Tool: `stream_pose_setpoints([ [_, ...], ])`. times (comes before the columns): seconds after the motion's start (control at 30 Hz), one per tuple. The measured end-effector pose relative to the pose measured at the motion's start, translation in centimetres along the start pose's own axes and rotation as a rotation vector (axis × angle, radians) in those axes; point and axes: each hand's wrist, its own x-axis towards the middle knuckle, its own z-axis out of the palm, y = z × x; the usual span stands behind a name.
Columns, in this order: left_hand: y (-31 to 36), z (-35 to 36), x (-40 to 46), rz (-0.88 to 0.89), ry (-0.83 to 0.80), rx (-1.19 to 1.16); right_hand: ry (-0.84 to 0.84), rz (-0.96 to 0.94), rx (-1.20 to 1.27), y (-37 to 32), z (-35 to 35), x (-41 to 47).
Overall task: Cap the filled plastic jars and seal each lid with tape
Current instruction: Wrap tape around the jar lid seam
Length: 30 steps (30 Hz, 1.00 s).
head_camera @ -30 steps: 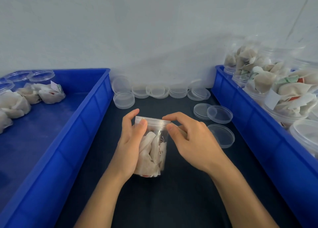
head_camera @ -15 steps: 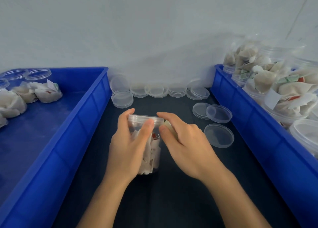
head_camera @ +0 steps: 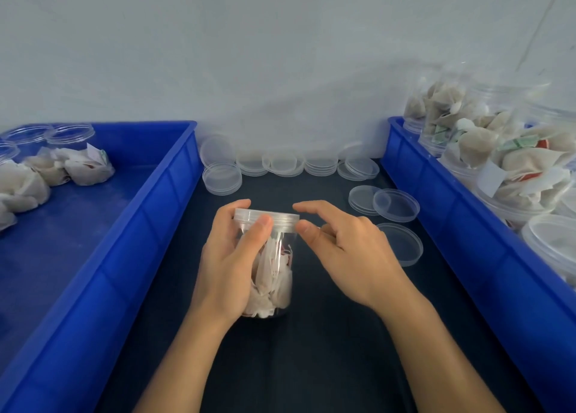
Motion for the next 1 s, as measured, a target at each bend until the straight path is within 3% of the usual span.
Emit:
stream_pose_setpoints([
  [0.37,0.0,-0.3,0.0,-0.057,-0.094,-0.086,-0.029,-0.022,-0.012,0.0,0.2,-0.2],
  [0.47,0.1,-0.1,-0.1,-0.031,-0.070,0.053,0.001,-0.014,-0.020,-0.4,0.2,-0.4],
  [0.6,0.2,-0.2,-0.1,0.068,0.110,0.270,0.058,-0.006,-0.114,-1.2,0.5,-0.5],
  [0.73,0.1,-0.3,-0.1,0.011,0.056,0.249,0.115,-0.059,-0.178,-2.1,1.0,-1.0],
  [1.0,0.6,-0.8,0.6,-0.075,0.045,0.025,0.017,-0.084,-0.092,-1.8,0.0,-1.0],
])
